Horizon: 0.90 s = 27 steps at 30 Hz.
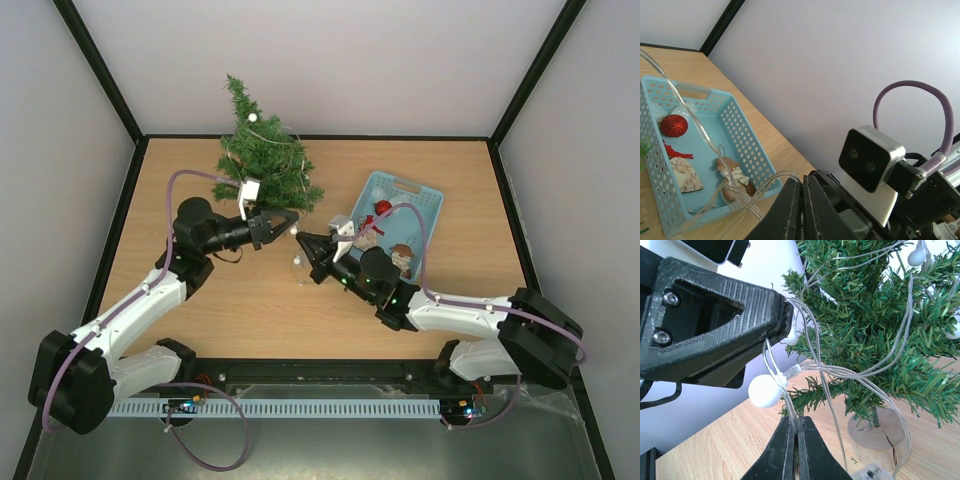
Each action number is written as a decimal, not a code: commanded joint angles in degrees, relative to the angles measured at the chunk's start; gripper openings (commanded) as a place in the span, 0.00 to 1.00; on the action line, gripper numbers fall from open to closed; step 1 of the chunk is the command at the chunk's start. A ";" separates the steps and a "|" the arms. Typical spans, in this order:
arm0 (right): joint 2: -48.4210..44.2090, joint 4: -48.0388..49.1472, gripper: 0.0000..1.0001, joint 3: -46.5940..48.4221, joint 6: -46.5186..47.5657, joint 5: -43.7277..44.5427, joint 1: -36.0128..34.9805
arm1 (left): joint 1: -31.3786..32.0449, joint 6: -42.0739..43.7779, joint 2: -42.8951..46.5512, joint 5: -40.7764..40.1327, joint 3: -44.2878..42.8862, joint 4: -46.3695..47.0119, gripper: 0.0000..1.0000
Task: Decorate the small christmas tree
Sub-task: Wrap the decoration item around the Christmas tree.
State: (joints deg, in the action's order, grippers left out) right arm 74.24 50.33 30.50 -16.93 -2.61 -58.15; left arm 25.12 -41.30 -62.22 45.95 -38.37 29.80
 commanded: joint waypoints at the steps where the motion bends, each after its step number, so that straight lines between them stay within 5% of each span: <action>1: -3.00 1.58 0.02 -1.33 0.58 0.70 -0.41 | 0.28 2.84 1.07 -1.46 -0.09 0.09 0.02; 11: -10.91 -9.82 0.02 0.04 0.78 4.92 -0.40 | 0.27 19.36 4.06 -8.61 -4.63 -21.63 0.41; 15: -12.14 -13.40 0.02 0.31 0.03 6.69 -0.44 | 0.28 22.97 4.70 -10.79 -3.03 -25.55 0.41; 27: -9.24 -19.68 0.02 0.40 -4.56 3.04 -0.41 | 3.81 22.12 1.58 -9.22 1.60 -18.13 0.40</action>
State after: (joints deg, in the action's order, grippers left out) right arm 63.09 32.16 29.78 -18.61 2.02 -58.15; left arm 27.77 -20.32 -59.40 36.56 -38.06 8.64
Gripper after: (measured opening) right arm 0.018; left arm 0.395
